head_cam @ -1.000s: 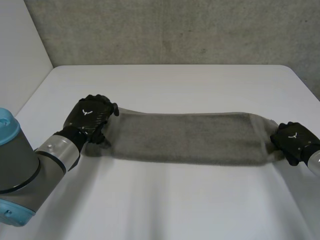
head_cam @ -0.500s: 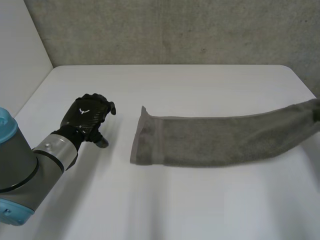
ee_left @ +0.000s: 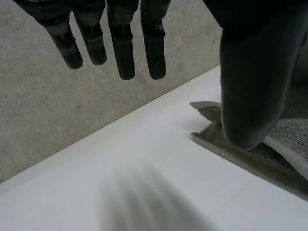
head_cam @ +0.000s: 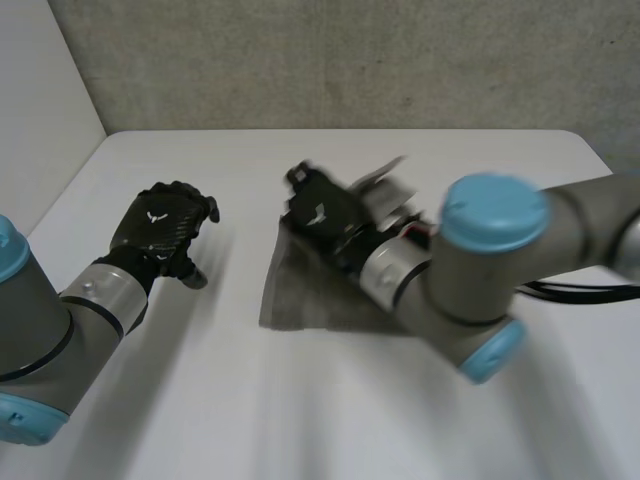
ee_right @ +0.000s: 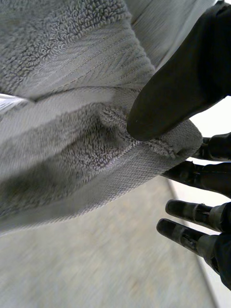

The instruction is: Fold the towel.

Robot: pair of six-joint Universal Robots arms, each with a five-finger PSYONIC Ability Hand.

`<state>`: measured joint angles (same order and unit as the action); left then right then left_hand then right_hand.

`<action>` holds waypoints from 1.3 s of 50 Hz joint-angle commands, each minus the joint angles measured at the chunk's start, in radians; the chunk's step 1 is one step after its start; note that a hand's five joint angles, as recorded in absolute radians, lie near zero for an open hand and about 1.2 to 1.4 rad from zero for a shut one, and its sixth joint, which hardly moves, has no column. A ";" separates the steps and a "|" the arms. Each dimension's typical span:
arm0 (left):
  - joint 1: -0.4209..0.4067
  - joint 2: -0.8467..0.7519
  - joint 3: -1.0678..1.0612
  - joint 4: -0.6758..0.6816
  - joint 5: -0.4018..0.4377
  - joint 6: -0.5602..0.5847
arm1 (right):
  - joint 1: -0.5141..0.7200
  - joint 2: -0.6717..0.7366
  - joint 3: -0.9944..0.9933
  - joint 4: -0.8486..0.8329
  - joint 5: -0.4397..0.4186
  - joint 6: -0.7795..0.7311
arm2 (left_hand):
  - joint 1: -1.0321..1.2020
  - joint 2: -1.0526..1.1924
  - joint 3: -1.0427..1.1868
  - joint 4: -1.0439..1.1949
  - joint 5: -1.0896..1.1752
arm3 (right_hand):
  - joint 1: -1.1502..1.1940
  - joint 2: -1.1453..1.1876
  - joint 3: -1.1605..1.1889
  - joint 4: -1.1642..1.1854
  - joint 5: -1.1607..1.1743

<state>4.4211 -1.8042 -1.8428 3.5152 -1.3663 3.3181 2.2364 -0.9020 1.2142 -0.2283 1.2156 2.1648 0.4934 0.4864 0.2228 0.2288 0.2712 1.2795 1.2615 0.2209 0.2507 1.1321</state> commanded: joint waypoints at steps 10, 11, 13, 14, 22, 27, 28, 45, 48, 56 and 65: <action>-0.012 -0.001 0.022 0.027 -0.002 -0.006 | 0.059 0.045 0.066 -0.022 0.007 0.026 | -0.063 -0.056 -0.048 -0.054 -0.015 | -1.105 -1.087 -0.046 -0.076 -1.132; -0.015 -0.001 0.031 0.036 -0.002 -0.020 | 0.058 0.045 0.067 -0.022 0.007 0.026 | -0.063 -0.056 -0.048 -0.054 -0.015 | -1.105 -1.087 -0.046 -0.076 -1.132; -0.022 -0.001 0.048 0.041 -0.002 -0.043 | 0.038 0.005 0.100 -0.020 0.010 0.052 | -0.063 -0.056 -0.048 -0.054 -0.015 | -1.105 -1.087 -0.046 -0.076 -1.132; -0.031 -0.001 0.063 0.042 -0.002 -0.073 | 0.014 -0.038 0.140 -0.019 0.010 0.093 | -0.063 -0.056 -0.048 -0.054 -0.015 | -1.105 -1.087 -0.046 -0.076 -1.132; -0.075 -0.003 0.164 0.042 -0.002 -0.213 | -0.120 -0.287 0.358 -0.017 0.005 0.372 | -0.054 -0.047 -0.048 -0.054 -0.006 | -1.105 -1.087 -0.046 -0.076 -1.132; -0.127 -0.029 0.220 0.042 -0.002 -0.219 | -0.235 -0.399 0.453 -0.005 0.013 0.469 | -0.051 -0.044 -0.048 -0.054 -0.003 | -1.105 -1.087 -0.046 -0.076 -1.132; -0.128 -0.029 0.220 0.042 -0.002 -0.219 | -0.270 -0.419 0.482 0.004 0.013 0.483 | -0.051 -0.044 -0.048 -0.054 -0.003 | -1.105 -1.087 -0.046 -0.076 -1.132; -0.279 -0.357 0.396 0.027 -0.088 -0.206 | -0.439 -0.373 0.659 0.015 0.013 0.498 | 0.002 0.009 -0.048 -0.054 0.050 | -0.922 -0.904 -0.046 -0.076 -0.949; -0.282 -0.376 0.387 0.008 -0.085 -0.187 | -0.442 -0.363 0.663 0.014 0.012 0.498 | 0.022 0.029 -0.048 -0.054 0.070 | -0.869 -0.851 -0.046 -0.076 -0.896; -0.289 -0.391 0.382 -0.058 -0.094 -0.127 | -0.446 -0.298 0.663 -0.017 0.012 0.495 | 0.128 0.135 -0.048 -0.054 0.175 | -0.760 -0.742 -0.046 -0.076 -0.788; -0.293 -0.406 0.402 -0.053 -0.096 -0.138 | -0.446 -0.296 0.663 -0.046 0.012 0.494 | 0.202 0.209 -0.048 -0.054 0.249 | -0.490 -0.472 -0.046 -0.076 -0.517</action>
<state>4.1310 -2.2025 -1.4546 3.4571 -1.4602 3.1898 1.7896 -1.1972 1.8783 -0.2606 1.2270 2.6599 0.6845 0.6838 0.2228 0.2288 0.5081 0.7392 0.7438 0.2208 0.2507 0.5631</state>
